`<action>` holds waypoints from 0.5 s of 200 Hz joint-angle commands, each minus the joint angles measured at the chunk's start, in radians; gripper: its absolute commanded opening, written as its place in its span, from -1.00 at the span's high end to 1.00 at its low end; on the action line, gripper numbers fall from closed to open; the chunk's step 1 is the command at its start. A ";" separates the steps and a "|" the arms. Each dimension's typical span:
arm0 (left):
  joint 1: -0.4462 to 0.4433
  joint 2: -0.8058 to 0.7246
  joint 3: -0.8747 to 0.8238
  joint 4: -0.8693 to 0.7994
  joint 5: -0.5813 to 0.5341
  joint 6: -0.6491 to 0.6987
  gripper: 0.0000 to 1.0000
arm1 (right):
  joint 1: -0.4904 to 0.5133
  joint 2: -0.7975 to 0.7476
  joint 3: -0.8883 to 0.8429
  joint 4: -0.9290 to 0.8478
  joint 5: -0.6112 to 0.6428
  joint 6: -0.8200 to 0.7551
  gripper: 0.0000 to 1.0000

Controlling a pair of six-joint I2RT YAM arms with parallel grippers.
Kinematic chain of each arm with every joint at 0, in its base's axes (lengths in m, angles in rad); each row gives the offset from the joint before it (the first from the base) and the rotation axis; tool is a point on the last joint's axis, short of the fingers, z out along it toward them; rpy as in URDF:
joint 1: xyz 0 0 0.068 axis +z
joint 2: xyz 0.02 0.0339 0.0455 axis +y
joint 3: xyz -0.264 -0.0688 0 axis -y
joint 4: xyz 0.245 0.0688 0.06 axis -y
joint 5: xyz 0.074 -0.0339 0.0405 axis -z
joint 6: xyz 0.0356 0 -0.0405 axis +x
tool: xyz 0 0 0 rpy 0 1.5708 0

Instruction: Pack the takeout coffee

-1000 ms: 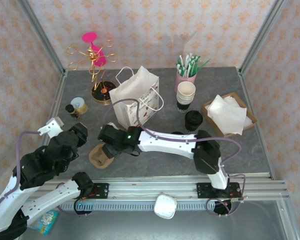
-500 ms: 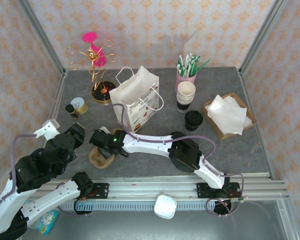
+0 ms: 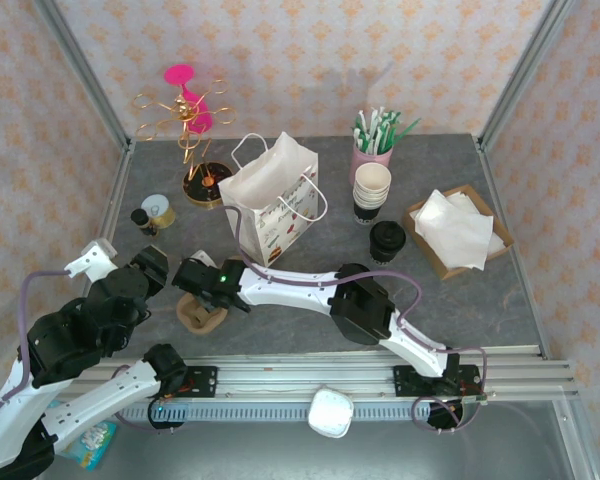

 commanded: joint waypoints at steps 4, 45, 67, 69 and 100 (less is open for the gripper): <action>0.006 -0.019 0.010 -0.030 -0.043 -0.011 -0.06 | 0.000 0.010 0.022 -0.062 0.016 0.011 -0.03; 0.005 -0.015 0.002 -0.018 -0.034 -0.008 -0.08 | 0.002 -0.003 0.052 -0.081 0.041 0.040 0.02; 0.005 -0.015 0.002 -0.017 -0.032 -0.009 -0.07 | 0.001 -0.016 0.054 -0.088 0.038 0.058 0.05; 0.005 -0.016 0.003 -0.017 -0.033 -0.008 -0.07 | 0.001 -0.016 0.054 -0.088 0.036 0.059 0.06; 0.005 -0.018 0.001 -0.020 -0.032 -0.009 -0.08 | 0.000 -0.035 0.052 -0.103 0.036 0.091 0.10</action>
